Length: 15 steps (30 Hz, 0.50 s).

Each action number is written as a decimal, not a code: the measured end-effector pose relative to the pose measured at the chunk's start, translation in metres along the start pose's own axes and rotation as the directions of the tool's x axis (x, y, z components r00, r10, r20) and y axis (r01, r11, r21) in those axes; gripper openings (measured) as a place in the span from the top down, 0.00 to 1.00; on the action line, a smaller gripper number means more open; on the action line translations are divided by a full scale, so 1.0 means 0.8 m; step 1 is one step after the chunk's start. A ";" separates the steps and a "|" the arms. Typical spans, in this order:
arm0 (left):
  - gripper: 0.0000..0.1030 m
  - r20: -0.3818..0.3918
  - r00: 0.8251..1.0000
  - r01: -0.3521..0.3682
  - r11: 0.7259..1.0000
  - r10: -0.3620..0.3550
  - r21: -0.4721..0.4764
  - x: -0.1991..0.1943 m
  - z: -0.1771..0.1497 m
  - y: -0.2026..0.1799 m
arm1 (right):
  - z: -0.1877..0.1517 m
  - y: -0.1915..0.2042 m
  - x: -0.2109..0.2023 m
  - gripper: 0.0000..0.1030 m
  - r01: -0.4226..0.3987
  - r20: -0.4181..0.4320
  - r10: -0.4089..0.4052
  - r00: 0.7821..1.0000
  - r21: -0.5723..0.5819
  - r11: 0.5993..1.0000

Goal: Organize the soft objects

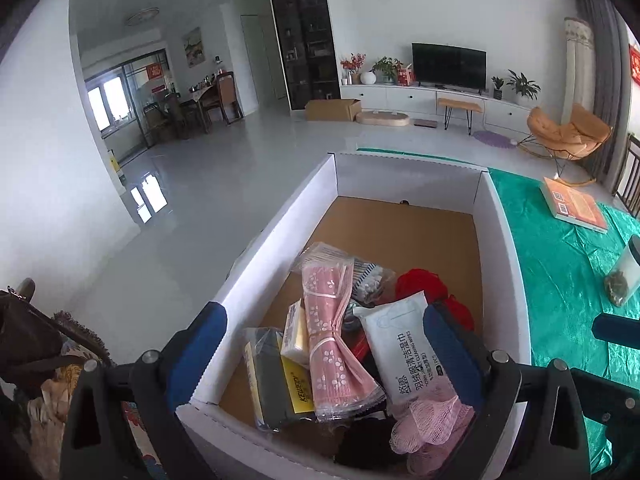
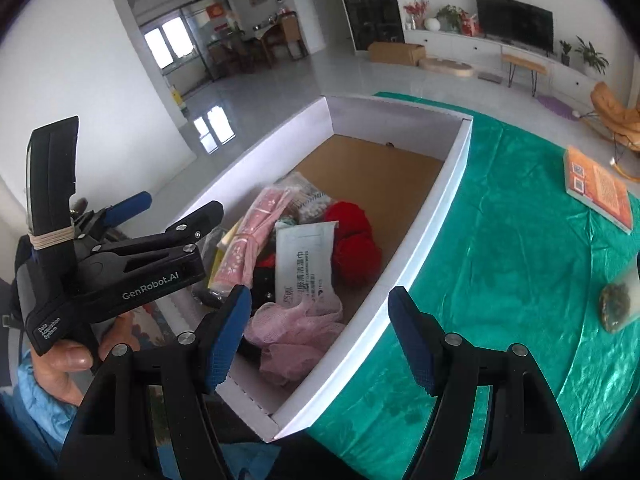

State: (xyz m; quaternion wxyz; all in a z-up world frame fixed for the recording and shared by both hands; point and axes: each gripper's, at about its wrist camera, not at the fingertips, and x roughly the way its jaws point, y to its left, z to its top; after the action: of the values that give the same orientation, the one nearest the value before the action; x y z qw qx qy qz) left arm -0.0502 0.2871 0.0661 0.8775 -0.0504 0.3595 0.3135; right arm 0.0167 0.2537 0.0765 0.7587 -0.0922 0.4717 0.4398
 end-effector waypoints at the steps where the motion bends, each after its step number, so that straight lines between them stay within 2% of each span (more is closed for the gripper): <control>1: 0.05 -0.014 1.000 -0.012 1.000 0.013 0.001 0.001 -0.001 0.001 | -0.002 0.003 -0.002 0.28 0.010 0.000 -0.010 1.000 -0.008 1.000; 3: 0.05 -0.027 0.999 -0.026 1.000 0.026 0.002 0.000 -0.001 0.003 | -0.006 0.006 -0.002 0.28 0.025 -0.002 -0.025 1.000 -0.025 0.999; 11: 0.05 0.002 0.997 -0.071 0.997 0.071 0.003 -0.009 -0.002 0.007 | -0.012 0.021 -0.002 0.28 0.049 -0.006 -0.049 0.999 -0.062 0.997; 14: 0.04 0.008 0.999 -0.041 0.999 0.041 -0.004 -0.015 -0.001 0.009 | -0.014 0.023 -0.003 0.28 0.053 -0.005 -0.054 0.999 -0.064 0.997; 15: 0.01 0.007 1.000 -0.025 1.000 0.025 -0.012 -0.018 -0.002 0.010 | -0.015 0.023 -0.003 0.28 0.055 -0.004 -0.055 0.998 -0.062 0.997</control>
State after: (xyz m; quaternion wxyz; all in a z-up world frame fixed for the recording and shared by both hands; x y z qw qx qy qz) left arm -0.0633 0.2856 0.0754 0.8745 -0.0499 0.3549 0.3269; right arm -0.0050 0.2565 0.0771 0.7658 -0.1301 0.4574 0.4330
